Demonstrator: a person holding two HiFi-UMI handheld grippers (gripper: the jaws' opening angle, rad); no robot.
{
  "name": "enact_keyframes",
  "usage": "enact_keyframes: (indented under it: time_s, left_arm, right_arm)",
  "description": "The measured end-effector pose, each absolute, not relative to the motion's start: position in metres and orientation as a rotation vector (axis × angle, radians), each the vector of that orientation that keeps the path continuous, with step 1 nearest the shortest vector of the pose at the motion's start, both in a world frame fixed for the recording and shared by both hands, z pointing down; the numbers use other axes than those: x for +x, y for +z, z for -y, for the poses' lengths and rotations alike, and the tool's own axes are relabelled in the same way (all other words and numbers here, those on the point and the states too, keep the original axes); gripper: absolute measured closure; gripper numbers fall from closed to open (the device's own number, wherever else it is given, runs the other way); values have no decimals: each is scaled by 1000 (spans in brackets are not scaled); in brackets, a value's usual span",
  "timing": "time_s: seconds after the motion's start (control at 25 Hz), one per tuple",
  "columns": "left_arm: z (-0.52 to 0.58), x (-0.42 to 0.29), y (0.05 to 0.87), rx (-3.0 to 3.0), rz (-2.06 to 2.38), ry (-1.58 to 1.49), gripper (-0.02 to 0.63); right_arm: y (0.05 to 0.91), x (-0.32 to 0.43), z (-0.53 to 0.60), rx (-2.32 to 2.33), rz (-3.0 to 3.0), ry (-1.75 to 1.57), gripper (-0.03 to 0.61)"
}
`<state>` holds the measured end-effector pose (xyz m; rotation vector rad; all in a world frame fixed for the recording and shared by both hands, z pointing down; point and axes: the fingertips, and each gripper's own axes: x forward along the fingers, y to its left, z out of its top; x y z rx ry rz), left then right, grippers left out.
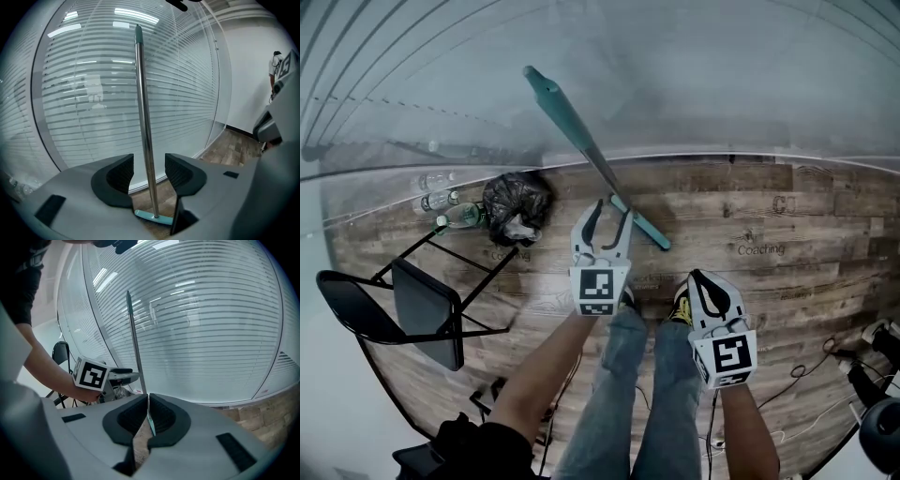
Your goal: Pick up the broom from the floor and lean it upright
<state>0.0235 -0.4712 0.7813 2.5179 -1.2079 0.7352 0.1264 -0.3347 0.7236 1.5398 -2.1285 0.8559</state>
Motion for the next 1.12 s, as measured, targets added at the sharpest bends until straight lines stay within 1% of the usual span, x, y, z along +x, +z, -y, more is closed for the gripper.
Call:
enact_keyframes:
  time_s: [0.32, 0.48, 0.68, 0.76, 0.84, 0.96, 1.12]
  left_arm:
    - [447, -18, 696, 2469, 1205, 720, 410]
    - [448, -24, 634, 2467, 1198, 664, 411]
    - [443, -24, 561, 2466, 1143, 687, 413]
    - [437, -17, 524, 2485, 1101, 653, 441]
    - [415, -11, 487, 2506, 1048, 636, 485]
    - [397, -1, 435, 2533, 1009, 585, 526]
    - [369, 7, 374, 2535, 984, 507, 565]
  right_arm:
    - [645, 139, 341, 1548, 2124, 767, 560]
    - [592, 138, 344, 1546, 2143, 716, 560]
    - [509, 139, 346, 1508, 2176, 709, 560]
    - [462, 148, 353, 1546, 2223, 643, 560]
    - [418, 155, 343, 1570, 2240, 611, 560]
    - [354, 171, 341, 1586, 2259, 508, 560]
    - [284, 181, 327, 1633, 2269, 408, 561]
